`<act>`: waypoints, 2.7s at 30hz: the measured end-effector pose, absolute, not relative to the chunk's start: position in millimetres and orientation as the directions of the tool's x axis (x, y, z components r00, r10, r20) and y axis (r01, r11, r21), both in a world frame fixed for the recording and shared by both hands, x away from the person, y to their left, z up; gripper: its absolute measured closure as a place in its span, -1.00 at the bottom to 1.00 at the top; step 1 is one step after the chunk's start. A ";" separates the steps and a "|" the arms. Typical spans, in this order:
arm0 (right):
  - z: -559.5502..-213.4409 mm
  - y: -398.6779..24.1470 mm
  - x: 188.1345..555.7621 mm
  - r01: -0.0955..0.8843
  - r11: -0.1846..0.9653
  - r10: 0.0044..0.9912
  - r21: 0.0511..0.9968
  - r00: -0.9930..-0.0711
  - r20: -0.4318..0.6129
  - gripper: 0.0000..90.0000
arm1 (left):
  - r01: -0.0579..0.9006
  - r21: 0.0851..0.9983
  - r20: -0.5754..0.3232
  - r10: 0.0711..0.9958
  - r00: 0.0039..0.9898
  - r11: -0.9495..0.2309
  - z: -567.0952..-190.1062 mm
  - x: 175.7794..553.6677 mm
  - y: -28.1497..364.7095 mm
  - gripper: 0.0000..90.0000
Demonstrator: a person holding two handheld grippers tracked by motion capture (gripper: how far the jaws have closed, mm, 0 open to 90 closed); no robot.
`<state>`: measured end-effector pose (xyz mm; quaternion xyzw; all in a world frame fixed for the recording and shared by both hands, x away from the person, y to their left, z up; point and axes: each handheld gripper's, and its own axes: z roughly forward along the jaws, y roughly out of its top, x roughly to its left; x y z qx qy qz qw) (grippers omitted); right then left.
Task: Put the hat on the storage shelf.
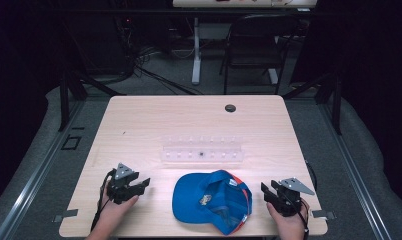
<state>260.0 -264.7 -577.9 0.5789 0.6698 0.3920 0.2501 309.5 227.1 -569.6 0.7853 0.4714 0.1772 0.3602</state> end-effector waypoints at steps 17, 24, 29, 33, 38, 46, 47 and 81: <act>-567.6 -265.2 263.7 0.660 0.004 0.950 0.751 -0.237 0.204 0.33 | 0.610 0.737 -0.068 0.865 0.497 -0.292 -568.2 308.6 226.2 0.04; -561.8 -264.4 264.3 0.692 0.009 0.939 0.722 -0.254 0.232 0.36 | 0.609 0.742 -0.084 0.863 0.499 -0.280 -566.5 307.9 226.8 0.03; -556.2 -260.2 264.6 0.710 0.046 0.930 0.703 -0.288 0.230 0.30 | 0.611 0.741 -0.086 0.863 0.498 -0.279 -566.4 308.0 226.9 0.03; -549.7 -257.2 264.3 0.715 0.098 0.941 0.693 -0.293 0.169 0.32 | 0.608 0.744 -0.084 0.862 0.499 -0.279 -566.4 308.0 226.4 0.03; -542.6 -257.1 265.6 0.716 0.090 0.944 0.692 -0.282 0.169 0.31 | 0.607 0.746 -0.085 0.865 0.495 -0.274 -565.5 307.0 226.7 0.03; -530.9 -256.5 268.2 0.742 0.098 0.930 0.664 -0.305 0.203 0.29 | 0.608 0.745 -0.082 0.866 0.493 -0.276 -566.4 307.9 226.6 0.03; -529.7 -256.1 268.2 0.744 0.098 0.931 0.662 -0.304 0.204 0.28 | 0.609 0.744 -0.081 0.866 0.493 -0.277 -566.5 307.9 226.5 0.03; -505.8 -265.8 275.9 0.877 0.118 0.785 0.467 -0.370 0.497 0.45 | 0.609 0.738 -0.072 0.865 0.497 -0.289 -568.2 307.0 224.0 0.02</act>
